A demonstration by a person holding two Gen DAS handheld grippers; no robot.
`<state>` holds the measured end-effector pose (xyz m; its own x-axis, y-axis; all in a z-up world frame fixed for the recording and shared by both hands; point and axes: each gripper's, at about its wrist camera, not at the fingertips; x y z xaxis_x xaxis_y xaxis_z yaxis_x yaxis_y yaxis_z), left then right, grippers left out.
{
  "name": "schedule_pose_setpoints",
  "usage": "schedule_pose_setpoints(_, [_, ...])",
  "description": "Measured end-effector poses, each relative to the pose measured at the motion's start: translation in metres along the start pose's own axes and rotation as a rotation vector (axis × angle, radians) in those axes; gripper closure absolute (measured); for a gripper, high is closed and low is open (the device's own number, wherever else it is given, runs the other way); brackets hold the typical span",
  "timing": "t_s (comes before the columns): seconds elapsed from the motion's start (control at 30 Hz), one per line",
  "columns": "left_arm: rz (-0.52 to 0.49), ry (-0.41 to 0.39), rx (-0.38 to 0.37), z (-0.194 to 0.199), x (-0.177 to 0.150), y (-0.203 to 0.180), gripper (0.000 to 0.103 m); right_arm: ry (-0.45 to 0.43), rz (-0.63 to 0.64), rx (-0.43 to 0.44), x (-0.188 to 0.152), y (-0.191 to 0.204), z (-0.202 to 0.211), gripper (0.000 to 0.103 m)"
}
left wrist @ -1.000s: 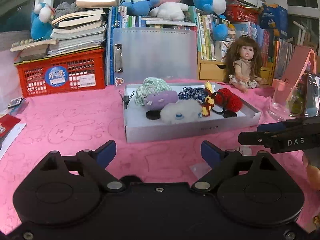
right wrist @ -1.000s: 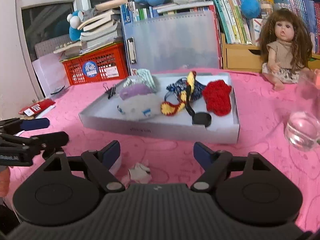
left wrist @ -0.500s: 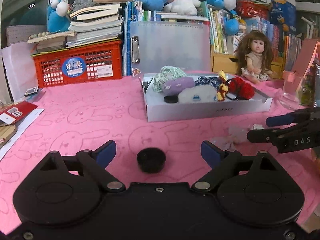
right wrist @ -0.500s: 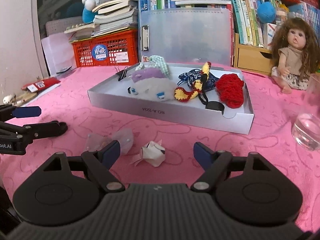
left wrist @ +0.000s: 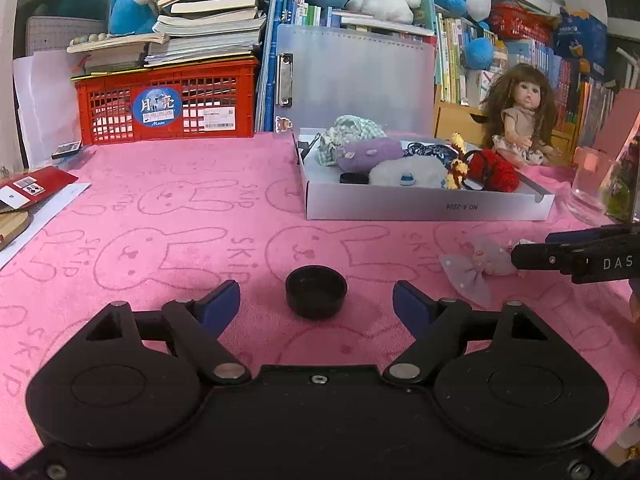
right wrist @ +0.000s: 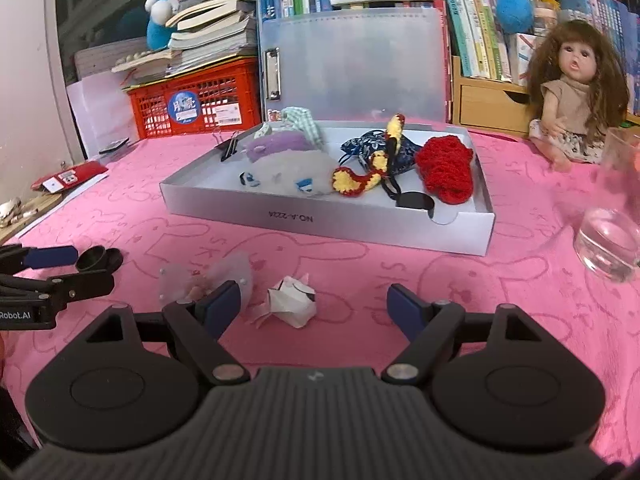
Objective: Organize objects
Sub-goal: 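Withdraw both tools and move toward the black lid and white crumpled paper, then grasp the black lid with the left gripper while the right gripper grasps the white crumpled paper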
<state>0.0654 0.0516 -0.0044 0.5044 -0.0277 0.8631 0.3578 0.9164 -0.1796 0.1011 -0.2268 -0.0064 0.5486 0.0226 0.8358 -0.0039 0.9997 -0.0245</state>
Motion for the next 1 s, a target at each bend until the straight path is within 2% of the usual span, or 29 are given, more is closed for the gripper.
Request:
schedule_pose_setpoints(0.23, [0.015, -0.026, 0.008, 0.004, 0.000, 0.001, 0.042, -0.037, -0.023, -0.015, -0.001, -0.003, 0.005, 0.016])
schedule_pose_setpoints(0.47, [0.010, -0.044, 0.006, 0.009, 0.003, 0.000, 0.049, -0.052, -0.006, -0.030, -0.001, -0.001, 0.007, 0.025])
schedule_pose_setpoints(0.83, [-0.004, -0.030, -0.005, 0.008, 0.001, -0.004, 0.051, -0.052, 0.077, -0.047, -0.003, 0.013, 0.007, 0.042])
schedule_pose_setpoints(0.9, [-0.002, -0.029, -0.006, 0.008, 0.001, -0.004, 0.053, -0.051, 0.094, -0.045, -0.003, 0.015, 0.007, 0.045])
schedule_pose_setpoints(0.97, [0.003, -0.025, -0.008, 0.007, 0.000, -0.003, 0.064, -0.052, 0.100, -0.043, -0.003, 0.016, 0.008, 0.049])
schedule_pose_setpoints(1.0, [0.008, -0.023, -0.005, 0.006, -0.001, -0.003, 0.065, -0.053, 0.101, -0.041, -0.003, 0.016, 0.008, 0.050])
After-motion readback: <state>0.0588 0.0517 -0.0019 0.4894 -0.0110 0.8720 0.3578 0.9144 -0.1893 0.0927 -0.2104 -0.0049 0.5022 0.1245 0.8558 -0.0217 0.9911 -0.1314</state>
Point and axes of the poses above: each gripper's, at about its wrist camera, not at the fingertips, and z roughly against the way its jaws point, y to its left, x to its top, and after that the axes turned 14 degrees about -x, right-handed
